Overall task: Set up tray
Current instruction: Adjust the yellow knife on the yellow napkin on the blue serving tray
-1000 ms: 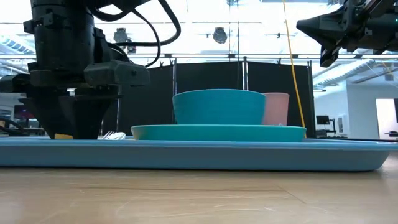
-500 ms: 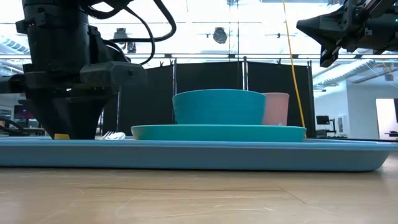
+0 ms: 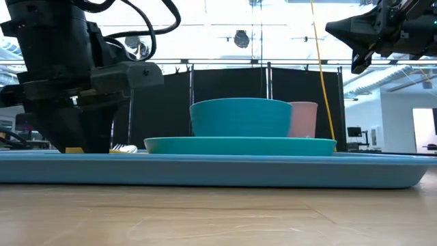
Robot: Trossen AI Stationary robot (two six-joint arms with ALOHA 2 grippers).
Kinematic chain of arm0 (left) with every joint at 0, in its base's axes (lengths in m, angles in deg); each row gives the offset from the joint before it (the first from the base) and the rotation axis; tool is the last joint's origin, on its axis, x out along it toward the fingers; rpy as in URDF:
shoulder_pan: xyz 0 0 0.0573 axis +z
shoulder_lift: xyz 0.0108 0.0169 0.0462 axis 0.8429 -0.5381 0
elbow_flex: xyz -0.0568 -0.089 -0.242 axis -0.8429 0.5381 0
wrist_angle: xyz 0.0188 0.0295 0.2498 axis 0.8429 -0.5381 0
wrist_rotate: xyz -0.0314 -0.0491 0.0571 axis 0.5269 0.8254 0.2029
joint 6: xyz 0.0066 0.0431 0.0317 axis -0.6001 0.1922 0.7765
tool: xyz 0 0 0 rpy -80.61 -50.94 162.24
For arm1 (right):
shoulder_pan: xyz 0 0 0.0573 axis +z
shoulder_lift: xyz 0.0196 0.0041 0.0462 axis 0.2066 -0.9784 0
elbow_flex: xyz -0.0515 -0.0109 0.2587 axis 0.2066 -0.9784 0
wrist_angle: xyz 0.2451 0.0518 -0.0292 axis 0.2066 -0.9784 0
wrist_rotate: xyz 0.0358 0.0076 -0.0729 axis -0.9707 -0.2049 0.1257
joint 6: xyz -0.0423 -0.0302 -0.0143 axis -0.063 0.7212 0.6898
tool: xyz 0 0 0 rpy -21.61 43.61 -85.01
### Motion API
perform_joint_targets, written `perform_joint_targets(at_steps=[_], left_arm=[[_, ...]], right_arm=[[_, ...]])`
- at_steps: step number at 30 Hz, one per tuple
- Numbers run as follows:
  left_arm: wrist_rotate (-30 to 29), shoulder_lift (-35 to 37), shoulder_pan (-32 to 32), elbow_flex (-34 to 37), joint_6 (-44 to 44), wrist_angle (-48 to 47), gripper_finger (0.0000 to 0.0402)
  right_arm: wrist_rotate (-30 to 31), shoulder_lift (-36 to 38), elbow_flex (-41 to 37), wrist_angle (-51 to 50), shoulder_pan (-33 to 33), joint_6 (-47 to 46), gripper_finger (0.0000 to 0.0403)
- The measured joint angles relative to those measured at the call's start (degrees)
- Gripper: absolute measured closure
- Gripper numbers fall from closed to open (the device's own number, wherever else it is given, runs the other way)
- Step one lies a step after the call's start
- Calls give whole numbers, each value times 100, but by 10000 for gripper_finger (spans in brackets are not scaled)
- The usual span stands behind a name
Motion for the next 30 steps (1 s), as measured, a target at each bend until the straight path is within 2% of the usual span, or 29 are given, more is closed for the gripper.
perform_joint_targets(at_steps=[18,30], left_arm=[[-126,20,-228,-9,-439,-84,290],[-479,78,-422,-12,-663,-203,289]], right_arm=[[0,0,1,0,0,1,403],[2,0,2,-2,2,0,403]])
